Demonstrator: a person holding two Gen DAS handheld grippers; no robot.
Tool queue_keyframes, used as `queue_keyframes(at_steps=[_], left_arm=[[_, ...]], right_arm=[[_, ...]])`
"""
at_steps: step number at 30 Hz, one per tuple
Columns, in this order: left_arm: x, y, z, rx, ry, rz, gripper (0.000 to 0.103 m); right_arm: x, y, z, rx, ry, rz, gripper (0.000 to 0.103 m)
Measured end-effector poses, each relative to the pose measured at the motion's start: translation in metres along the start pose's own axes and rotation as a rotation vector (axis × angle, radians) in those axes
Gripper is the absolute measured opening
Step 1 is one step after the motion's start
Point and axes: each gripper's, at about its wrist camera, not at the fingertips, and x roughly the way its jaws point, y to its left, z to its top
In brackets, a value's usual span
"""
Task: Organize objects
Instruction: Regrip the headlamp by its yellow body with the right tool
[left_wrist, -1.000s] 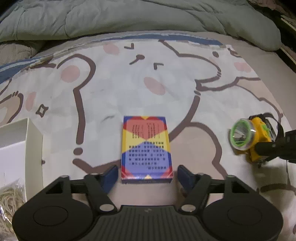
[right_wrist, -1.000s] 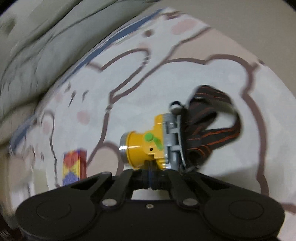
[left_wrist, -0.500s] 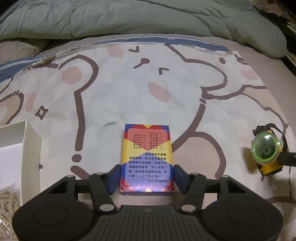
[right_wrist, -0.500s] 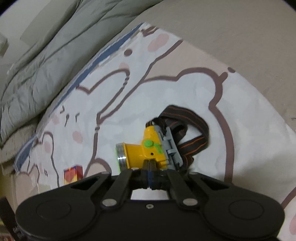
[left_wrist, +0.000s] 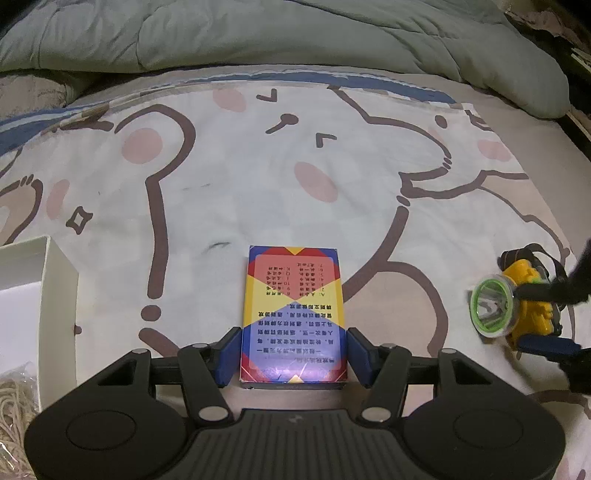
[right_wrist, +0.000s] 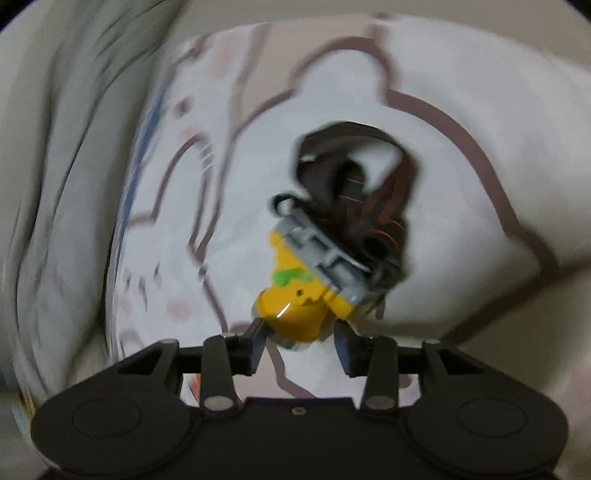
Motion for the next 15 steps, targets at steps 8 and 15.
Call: queue_keyframes(at_steps=[8, 15], left_arm=[[0.001, 0.004, 0.0, 0.003, 0.004, -0.028, 0.06], [0.001, 0.006, 0.0, 0.008, 0.008, -0.039, 0.06]], right_arm=[[0.009, 0.01, -0.022, 0.306, -0.151, -0.014, 0.054], [0.021, 0.023, -0.028, 0.359, -0.233, -0.114, 0.048]])
